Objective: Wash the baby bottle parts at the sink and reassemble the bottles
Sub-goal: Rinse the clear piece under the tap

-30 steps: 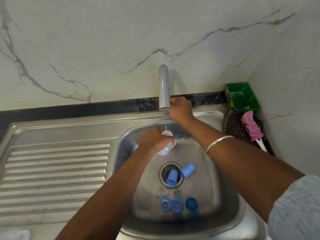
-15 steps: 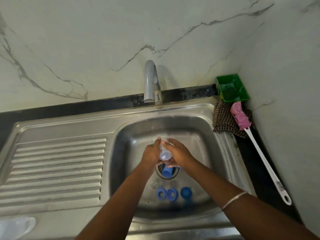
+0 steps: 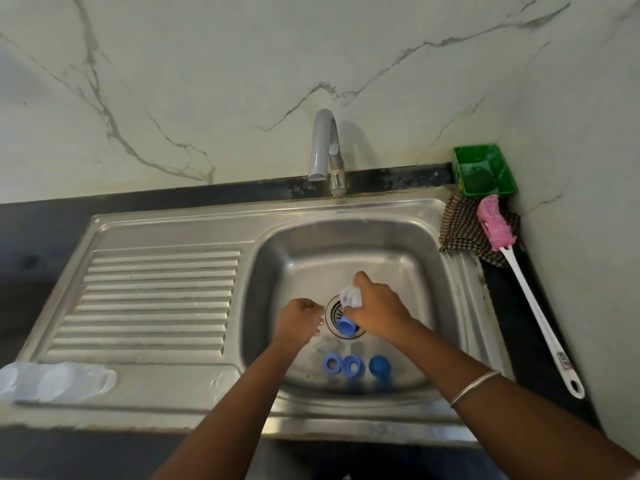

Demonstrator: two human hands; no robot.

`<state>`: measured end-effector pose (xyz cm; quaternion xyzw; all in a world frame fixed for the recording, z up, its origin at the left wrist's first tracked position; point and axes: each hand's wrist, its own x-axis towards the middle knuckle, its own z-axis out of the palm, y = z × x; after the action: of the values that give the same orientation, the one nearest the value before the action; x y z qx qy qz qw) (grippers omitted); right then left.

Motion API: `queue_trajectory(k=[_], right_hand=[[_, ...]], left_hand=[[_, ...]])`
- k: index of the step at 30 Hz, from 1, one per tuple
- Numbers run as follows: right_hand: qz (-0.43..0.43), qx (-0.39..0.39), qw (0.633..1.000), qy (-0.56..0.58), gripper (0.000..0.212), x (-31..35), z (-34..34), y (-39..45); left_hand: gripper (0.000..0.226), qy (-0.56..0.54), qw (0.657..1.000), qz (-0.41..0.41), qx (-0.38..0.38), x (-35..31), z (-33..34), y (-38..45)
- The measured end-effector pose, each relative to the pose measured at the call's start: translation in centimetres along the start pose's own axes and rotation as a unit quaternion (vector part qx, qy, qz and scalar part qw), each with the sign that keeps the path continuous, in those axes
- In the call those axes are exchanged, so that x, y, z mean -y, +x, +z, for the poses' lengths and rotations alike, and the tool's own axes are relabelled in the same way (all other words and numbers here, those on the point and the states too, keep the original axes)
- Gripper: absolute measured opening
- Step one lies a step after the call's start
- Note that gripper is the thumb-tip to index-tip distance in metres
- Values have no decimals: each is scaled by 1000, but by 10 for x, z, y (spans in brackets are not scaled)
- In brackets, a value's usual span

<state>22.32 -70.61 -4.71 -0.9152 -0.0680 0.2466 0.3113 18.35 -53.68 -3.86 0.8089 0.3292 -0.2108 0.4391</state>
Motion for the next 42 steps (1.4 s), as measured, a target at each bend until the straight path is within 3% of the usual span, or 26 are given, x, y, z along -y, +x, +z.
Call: queue_trajectory(k=[3, 7, 12, 16, 19, 22, 26, 29, 32, 35, 38, 42], right_hand=[[-69, -81, 994, -29, 45, 6, -3, -4], [-187, -220, 957, -12, 51, 14, 0, -10], [-53, -97, 989, -101, 50, 24, 13, -13], [-94, -208, 973, -15, 52, 39, 27, -24], [-24, -153, 984, -91, 46, 50, 36, -28], [-48, -213, 973, -72, 47, 62, 46, -33], [-4, -185, 978, -95, 46, 74, 53, -34], [-13, -245, 969, -21, 44, 86, 56, -38], [31, -238, 968, 73, 41, 99, 58, -40], [34, -250, 936, 246, 42, 118, 58, -41], [-23, -202, 898, 391, 48, 131, 66, -42], [-55, -168, 915, 363, 48, 146, 84, -38]], left_hand=[[17, 13, 996, 78, -37, 6, -6, -4], [16, 36, 988, 140, -57, 12, -17, -4], [19, 57, 980, 184, -42, 24, -34, 5], [22, 72, 973, 218, -23, 32, -48, 10], [24, 87, 968, 234, -5, 39, -58, 13], [28, 94, 959, 267, 10, 45, -65, 14], [34, 107, 946, 305, 27, 54, -72, 16], [56, 118, 935, 333, 39, 59, -80, 17], [74, 115, 921, 369, 53, 61, -83, 16], [64, 52, 914, 399, 51, 62, -90, 14], [47, -41, 915, 399, 33, 66, -104, 7], [45, -77, 922, 380, 16, 82, -127, 0]])
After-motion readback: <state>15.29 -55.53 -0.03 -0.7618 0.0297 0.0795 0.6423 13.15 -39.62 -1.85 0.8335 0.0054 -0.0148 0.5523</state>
